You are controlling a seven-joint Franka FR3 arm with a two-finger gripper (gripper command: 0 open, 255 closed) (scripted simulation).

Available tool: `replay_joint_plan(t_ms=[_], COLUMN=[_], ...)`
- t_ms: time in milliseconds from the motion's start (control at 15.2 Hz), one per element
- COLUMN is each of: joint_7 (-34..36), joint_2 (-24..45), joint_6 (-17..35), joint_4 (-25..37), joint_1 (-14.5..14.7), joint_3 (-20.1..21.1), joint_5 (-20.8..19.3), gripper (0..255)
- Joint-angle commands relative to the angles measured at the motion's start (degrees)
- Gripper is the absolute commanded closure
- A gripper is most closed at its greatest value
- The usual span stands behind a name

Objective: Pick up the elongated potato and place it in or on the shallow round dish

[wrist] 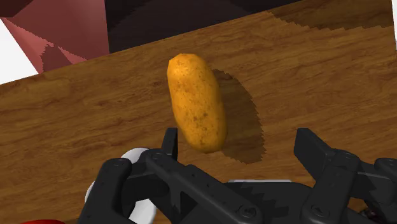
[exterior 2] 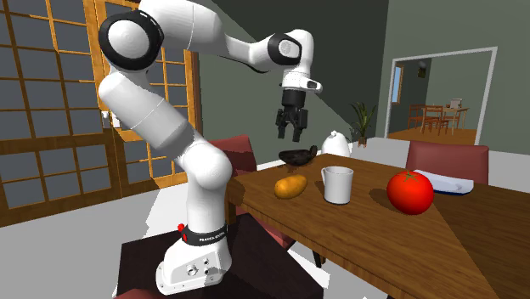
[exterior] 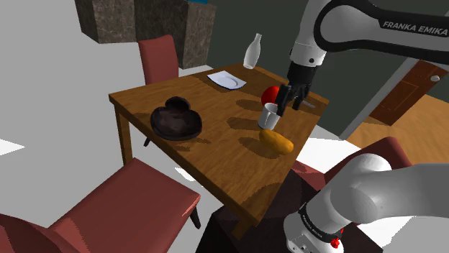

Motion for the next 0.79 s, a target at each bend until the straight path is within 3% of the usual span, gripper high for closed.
replay_joint_plan(t_ms=[0,528,726], joint_7=[0.0,-16.1,-18.9], joint_2=[0.0,-10.5,-11.3], joint_6=[0.0,14.8,18.3], joint_4=[0.0,-19.9,-23.4], joint_1=[0.0,0.3,0.0], joint_3=[0.0,-9.5,-11.6], joint_5=[0.0,-4.7,-6.0], gripper=[0,0,0])
